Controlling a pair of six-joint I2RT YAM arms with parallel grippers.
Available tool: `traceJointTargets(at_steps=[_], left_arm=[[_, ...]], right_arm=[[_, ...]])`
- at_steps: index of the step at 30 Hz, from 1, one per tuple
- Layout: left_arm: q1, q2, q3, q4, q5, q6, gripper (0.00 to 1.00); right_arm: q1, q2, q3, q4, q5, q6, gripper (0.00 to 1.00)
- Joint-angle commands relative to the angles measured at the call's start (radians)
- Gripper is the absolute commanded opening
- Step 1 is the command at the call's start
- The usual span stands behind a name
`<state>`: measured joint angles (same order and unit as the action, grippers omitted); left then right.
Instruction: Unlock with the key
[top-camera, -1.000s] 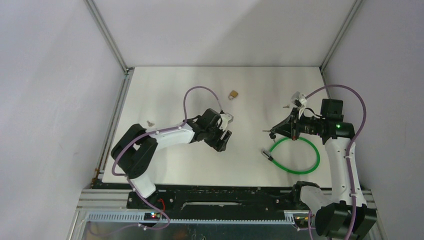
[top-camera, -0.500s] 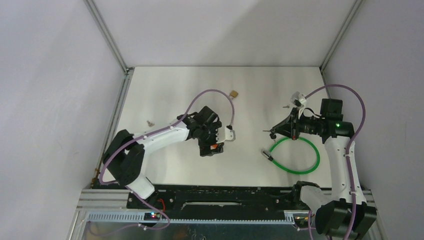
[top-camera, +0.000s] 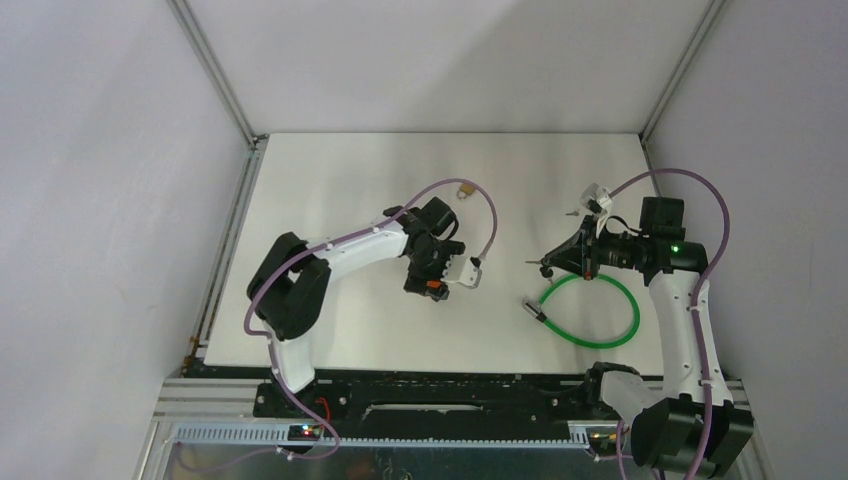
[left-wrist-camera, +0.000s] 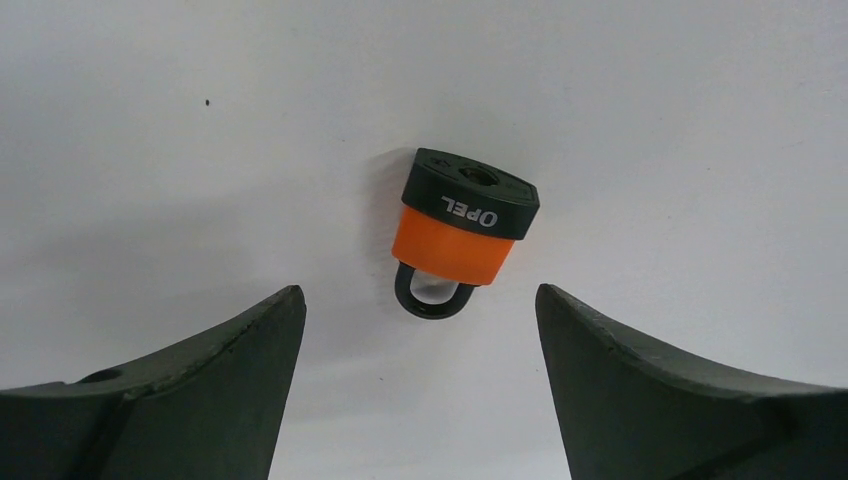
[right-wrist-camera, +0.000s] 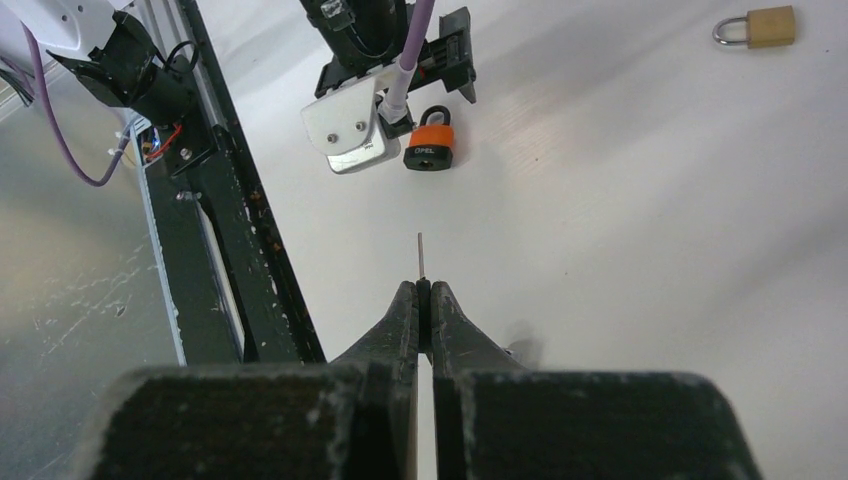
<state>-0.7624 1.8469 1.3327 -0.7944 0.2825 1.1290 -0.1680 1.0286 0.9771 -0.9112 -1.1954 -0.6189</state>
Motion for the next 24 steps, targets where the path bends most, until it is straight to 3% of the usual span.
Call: traceJointTargets(at_steps=[1, 5, 13, 24], left_arm=[[0.006, -0.029, -0.030, 0.053, 0.017, 0.060, 0.88], [0.005, 0.002, 0.005, -0.015, 0.034, 0.079, 0.85], [0.005, -0.005, -0.027, -0.042, 0.065, 0.105, 0.96], [0.004, 0.055, -0.026, 0.025, 0.034, 0.166, 0.82]], right_arm=[[-0.007, 0.006, 0.002, 0.001, 0.002, -0.015, 0.00], [-0.007, 0.018, 0.001, 0.005, 0.010, -0.010, 0.00], [-0.007, 0.023, 0.001, 0.013, 0.025, -0.003, 0.00], [-0.009, 0.043, 0.002, 0.014, 0.031, 0.000, 0.00]])
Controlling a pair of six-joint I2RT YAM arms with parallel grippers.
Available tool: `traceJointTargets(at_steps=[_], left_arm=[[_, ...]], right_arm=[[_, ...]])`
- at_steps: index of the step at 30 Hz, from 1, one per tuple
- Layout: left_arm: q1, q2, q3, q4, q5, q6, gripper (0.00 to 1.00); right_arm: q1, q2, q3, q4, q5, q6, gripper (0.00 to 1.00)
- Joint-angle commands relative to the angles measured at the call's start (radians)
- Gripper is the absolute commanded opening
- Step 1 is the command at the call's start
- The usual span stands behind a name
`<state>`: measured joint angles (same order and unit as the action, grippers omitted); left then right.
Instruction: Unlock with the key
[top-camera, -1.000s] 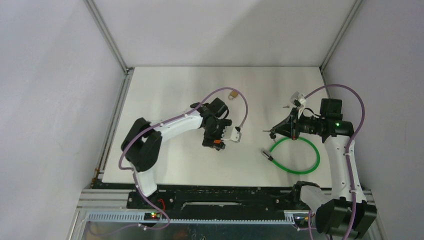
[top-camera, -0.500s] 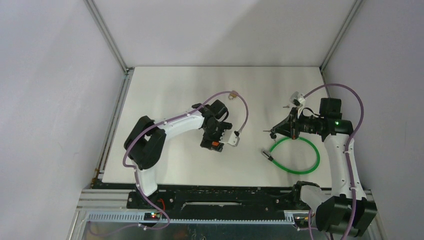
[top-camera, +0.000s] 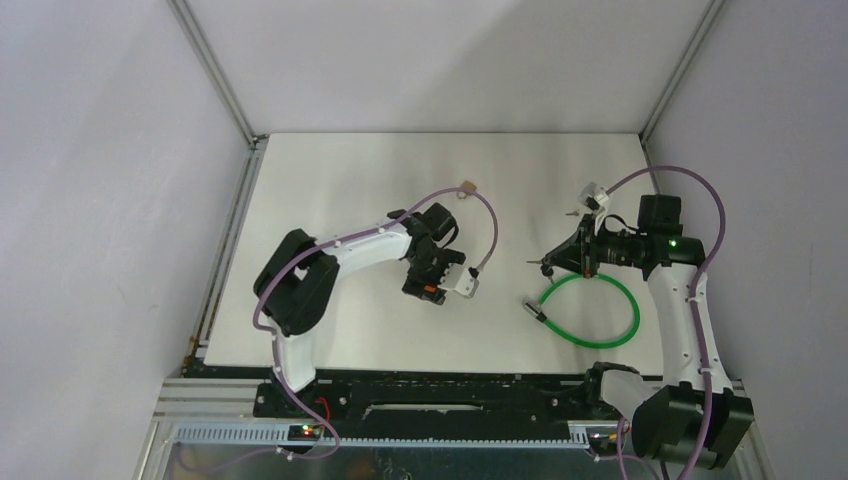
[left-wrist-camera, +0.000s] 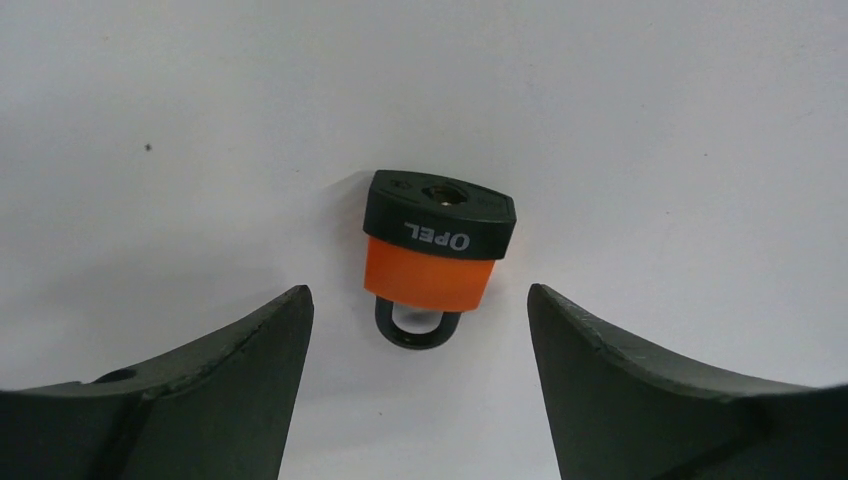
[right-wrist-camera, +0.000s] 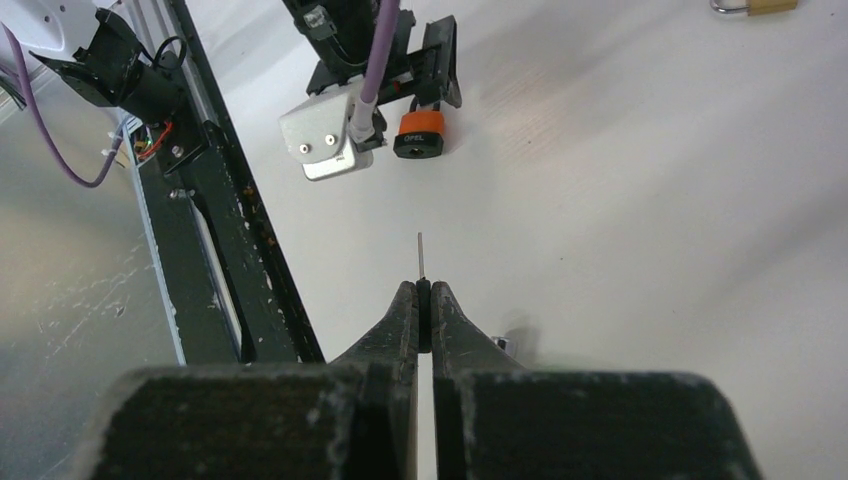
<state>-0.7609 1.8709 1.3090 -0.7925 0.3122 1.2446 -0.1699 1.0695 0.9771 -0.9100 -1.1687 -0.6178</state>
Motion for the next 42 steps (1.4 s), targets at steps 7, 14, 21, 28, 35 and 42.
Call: traceJointTargets(at_steps=[7, 14, 21, 28, 35, 42], left_arm=[[-0.004, 0.052, -0.004, 0.043, 0.014, 0.050, 0.74], [-0.005, 0.062, -0.023, 0.062, 0.006, 0.044, 0.64], [-0.008, 0.049, -0.051, 0.079, 0.009, 0.036, 0.55], [-0.008, -0.010, -0.090, 0.149, 0.060, -0.053, 0.26], [-0.009, -0.142, -0.100, 0.201, 0.158, -0.204, 0.04], [-0.010, -0.172, 0.028, -0.167, 0.334, -0.250, 0.00]], right_arm=[[-0.010, 0.011, 0.002, 0.013, 0.002, 0.000, 0.00], [-0.009, 0.016, 0.002, 0.013, -0.002, 0.000, 0.00], [-0.010, 0.010, 0.002, 0.013, -0.004, 0.000, 0.00], [-0.010, -0.007, 0.002, 0.014, -0.010, 0.002, 0.00], [-0.008, -0.057, 0.001, 0.046, -0.027, 0.056, 0.00], [0.073, -0.121, 0.002, 0.122, -0.014, 0.134, 0.00]])
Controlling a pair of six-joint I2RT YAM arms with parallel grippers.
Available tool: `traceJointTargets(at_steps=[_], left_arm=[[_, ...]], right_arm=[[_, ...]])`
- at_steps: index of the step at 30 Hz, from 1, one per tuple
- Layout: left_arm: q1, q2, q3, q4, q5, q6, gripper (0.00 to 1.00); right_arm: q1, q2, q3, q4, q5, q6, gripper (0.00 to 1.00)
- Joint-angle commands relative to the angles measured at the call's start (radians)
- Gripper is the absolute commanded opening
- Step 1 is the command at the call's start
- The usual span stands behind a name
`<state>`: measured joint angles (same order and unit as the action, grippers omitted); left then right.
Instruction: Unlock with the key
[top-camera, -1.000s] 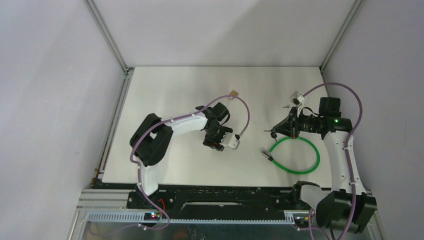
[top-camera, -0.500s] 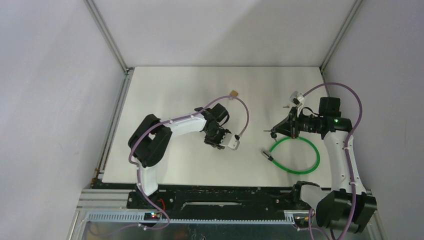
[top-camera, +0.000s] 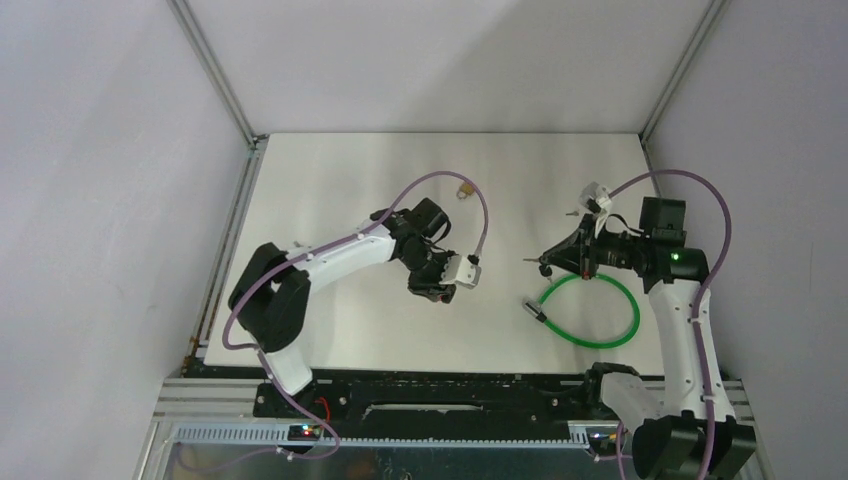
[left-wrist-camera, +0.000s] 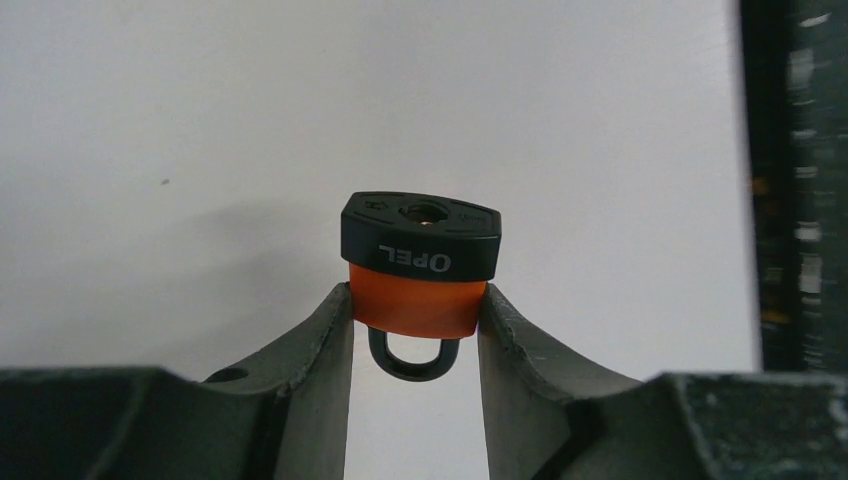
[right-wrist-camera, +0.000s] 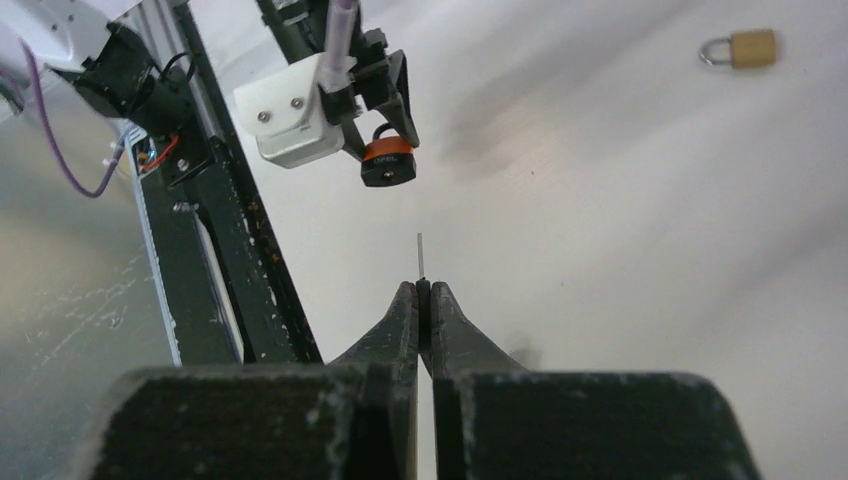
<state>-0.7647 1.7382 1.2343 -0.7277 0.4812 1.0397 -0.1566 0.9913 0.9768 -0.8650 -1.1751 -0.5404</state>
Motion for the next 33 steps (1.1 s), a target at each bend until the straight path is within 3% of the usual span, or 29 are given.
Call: traceJointTargets(at_steps=[1, 5, 12, 18, 25, 33], left_arm=[[-0.005, -0.040, 0.113, -0.292, 0.196, -0.044, 0.00], [-0.005, -0.096, 0.088, -0.413, 0.332, -0.063, 0.00], [-0.004, -0.103, 0.168, -0.694, 0.491, 0.007, 0.00], [-0.008, -0.173, 0.190, -0.651, 0.489, -0.002, 0.00], [-0.071, -0.165, 0.312, -0.708, 0.476, 0.033, 0.00], [-0.152, -0.204, 0.366, -0.758, 0.422, 0.065, 0.00]], right_arm=[[0.083, -0.053, 0.002, 0.090, 0.012, 0.064, 0.00], [0.209, -0.106, 0.003, 0.133, 0.082, 0.062, 0.00], [0.464, -0.129, 0.048, 0.072, 0.209, -0.091, 0.00], [0.643, -0.145, 0.049, 0.080, 0.310, -0.135, 0.00], [0.679, -0.214, 0.037, 0.043, 0.304, -0.173, 0.00], [0.632, -0.227, -0.004, 0.068, 0.327, -0.167, 0.00]])
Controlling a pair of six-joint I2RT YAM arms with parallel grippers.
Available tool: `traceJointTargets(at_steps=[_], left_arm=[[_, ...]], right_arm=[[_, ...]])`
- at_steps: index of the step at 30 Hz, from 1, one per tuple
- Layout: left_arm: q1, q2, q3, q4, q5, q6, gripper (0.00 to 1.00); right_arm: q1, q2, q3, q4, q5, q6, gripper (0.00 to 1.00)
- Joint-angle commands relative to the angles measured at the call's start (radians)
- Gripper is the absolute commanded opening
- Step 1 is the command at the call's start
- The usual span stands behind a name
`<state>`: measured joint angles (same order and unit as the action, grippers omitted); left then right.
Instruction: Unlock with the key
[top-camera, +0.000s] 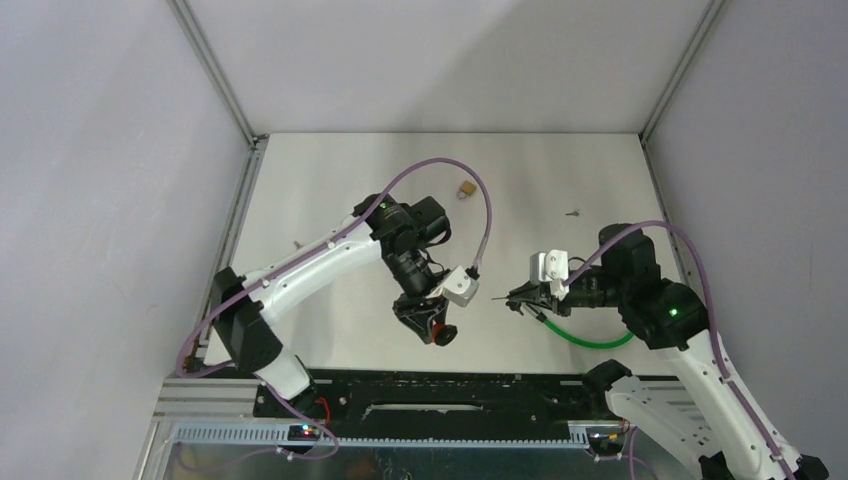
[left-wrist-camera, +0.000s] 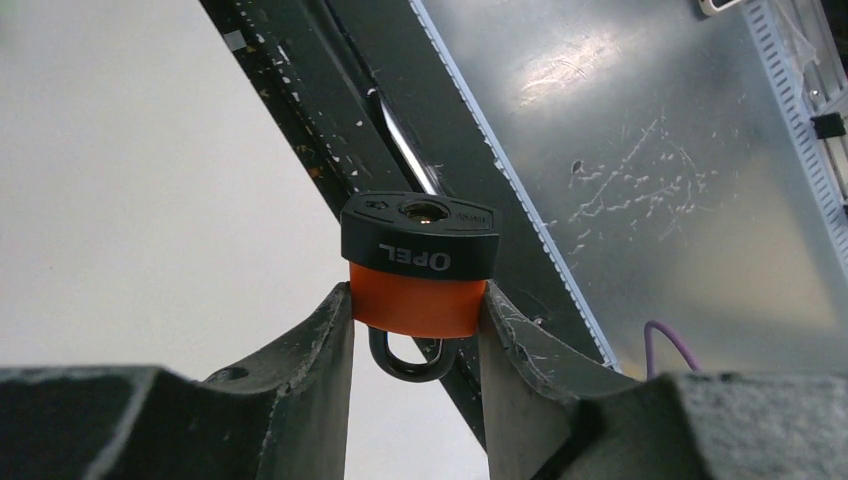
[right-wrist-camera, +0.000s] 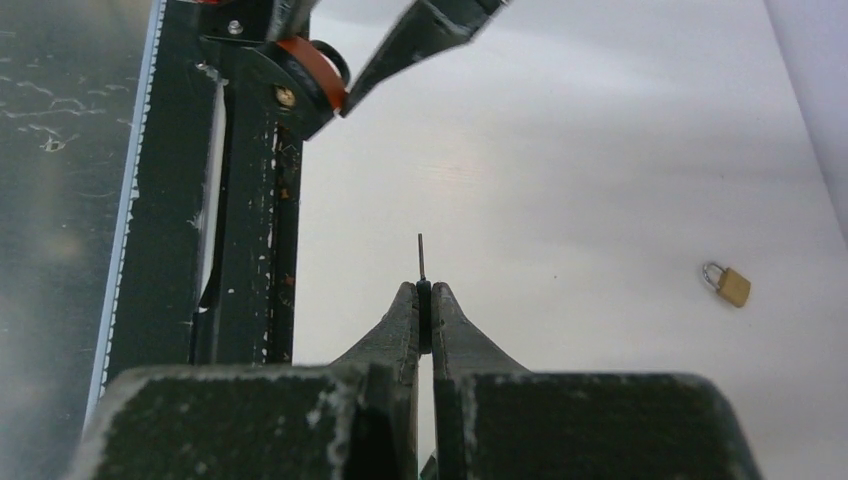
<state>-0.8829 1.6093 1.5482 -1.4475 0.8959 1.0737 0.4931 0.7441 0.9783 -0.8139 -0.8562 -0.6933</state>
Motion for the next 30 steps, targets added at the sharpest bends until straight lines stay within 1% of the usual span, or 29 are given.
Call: traceJointTargets(at_steps=[1, 10, 16, 20, 25, 30], left_arm=[[-0.043, -0.089, 0.049, -0.028, 0.002, 0.028, 0.00], [-0.163, -0.207, 0.013, 0.081, -0.114, -0.034, 0.00], [-0.177, -0.247, -0.064, 0.170, -0.159, -0.082, 0.00], [-0.146, -0.275, -0.116, 0.258, -0.149, -0.139, 0.00], [-0.056, -0.265, -0.117, 0.321, -0.123, -0.212, 0.00], [-0.030, -0.240, -0.092, 0.321, -0.128, -0.219, 0.00]], right_arm=[[-0.020, 0.028, -0.005, 0.017, 0.006, -0.014, 0.00], [-0.094, 0.046, -0.004, 0.001, -0.097, 0.004, 0.00], [-0.088, 0.043, -0.003, 0.005, -0.131, 0.012, 0.00], [-0.062, 0.037, 0.014, 0.004, -0.146, 0.016, 0.00], [-0.031, 0.039, 0.037, 0.022, -0.163, 0.044, 0.00], [-0.028, 0.065, 0.039, 0.108, -0.161, 0.177, 0.00]])
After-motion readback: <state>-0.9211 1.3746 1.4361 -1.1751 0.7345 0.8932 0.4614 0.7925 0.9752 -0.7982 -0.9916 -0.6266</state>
